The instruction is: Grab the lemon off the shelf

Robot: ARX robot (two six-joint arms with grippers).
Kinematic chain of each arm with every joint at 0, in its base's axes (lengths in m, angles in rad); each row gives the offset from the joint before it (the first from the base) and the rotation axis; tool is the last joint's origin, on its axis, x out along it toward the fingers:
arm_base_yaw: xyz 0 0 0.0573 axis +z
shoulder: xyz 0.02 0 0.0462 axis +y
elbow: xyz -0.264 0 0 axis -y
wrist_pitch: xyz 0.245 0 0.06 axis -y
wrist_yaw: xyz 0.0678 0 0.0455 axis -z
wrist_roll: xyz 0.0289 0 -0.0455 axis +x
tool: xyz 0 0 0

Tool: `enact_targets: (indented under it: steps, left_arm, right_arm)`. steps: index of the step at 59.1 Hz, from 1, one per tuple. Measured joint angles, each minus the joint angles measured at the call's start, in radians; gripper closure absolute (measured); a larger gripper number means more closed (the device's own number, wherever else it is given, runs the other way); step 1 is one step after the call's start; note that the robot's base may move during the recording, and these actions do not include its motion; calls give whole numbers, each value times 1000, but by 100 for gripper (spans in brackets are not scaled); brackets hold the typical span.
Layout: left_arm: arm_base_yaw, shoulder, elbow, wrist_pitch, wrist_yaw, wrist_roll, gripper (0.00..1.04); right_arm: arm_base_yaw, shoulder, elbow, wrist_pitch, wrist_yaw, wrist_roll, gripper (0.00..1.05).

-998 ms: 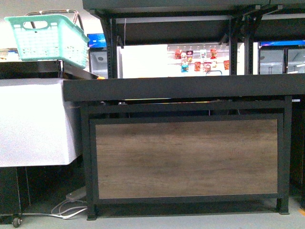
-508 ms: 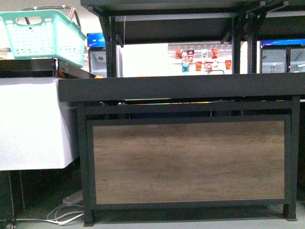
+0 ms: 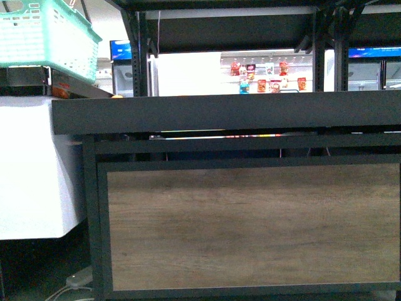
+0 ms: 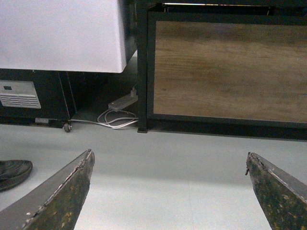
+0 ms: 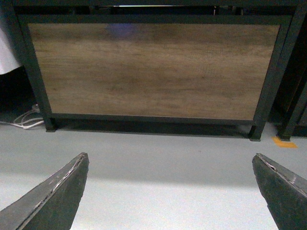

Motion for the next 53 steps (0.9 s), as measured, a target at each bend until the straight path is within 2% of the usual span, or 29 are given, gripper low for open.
enact_targets:
  steps: [53]
  left_arm:
    - [0, 0, 0, 0, 0, 0, 8]
  right_arm:
    - [0, 0, 0, 0, 0, 0, 2]
